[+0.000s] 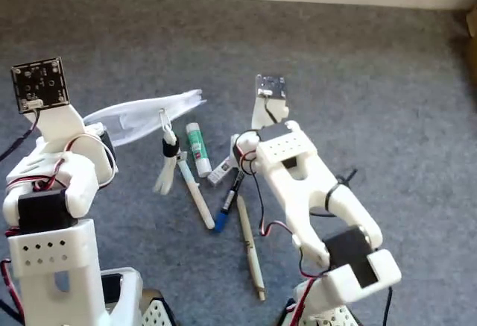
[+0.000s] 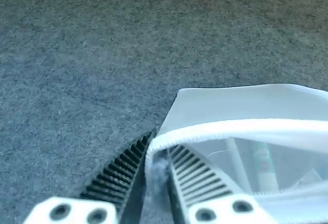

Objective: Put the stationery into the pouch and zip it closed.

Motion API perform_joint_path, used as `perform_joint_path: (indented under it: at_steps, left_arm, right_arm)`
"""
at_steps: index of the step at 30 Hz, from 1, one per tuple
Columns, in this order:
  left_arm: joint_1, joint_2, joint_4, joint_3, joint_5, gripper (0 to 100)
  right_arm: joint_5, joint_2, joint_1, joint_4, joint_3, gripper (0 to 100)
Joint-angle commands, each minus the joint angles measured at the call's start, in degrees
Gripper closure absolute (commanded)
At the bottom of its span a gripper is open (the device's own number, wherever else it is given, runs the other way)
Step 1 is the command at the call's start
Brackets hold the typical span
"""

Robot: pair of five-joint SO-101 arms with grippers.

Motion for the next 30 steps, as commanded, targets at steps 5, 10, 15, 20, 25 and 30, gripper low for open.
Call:
perform_joint_path:
  at_steps: [5, 10, 15, 20, 25, 30]
  left_arm:
    - [-1.0, 1.0, -0.4, 0.2, 0.6, 99]
    - [-1.0, 1.0, -0.4, 0.2, 0.6, 99]
    - [-1.0, 1.0, -0.4, 0.2, 0.6, 99]
    - [-0.9, 1.0, -0.4, 0.2, 0.6, 99]
    - [-0.9, 1.0, -0.3, 0.3, 0.6, 99]
    - [-0.9, 1.0, -0.6, 0.9, 0.6, 99]
  right_arm:
    - [-0.6, 5.7, -0.2, -1.2, -9.5, 76.5]
    - [-0.6, 8.6, -0.1, -1.2, -12.1, 76.6]
    - [-0.6, 10.6, 2.0, -1.2, -14.1, 76.6]
    - [-0.6, 14.5, 1.6, -1.2, -15.8, 76.6]
    - [-0.6, 17.3, 1.9, -1.0, -17.4, 76.7]
    - [-0.6, 17.6, 1.9, -0.9, -17.2, 76.7]
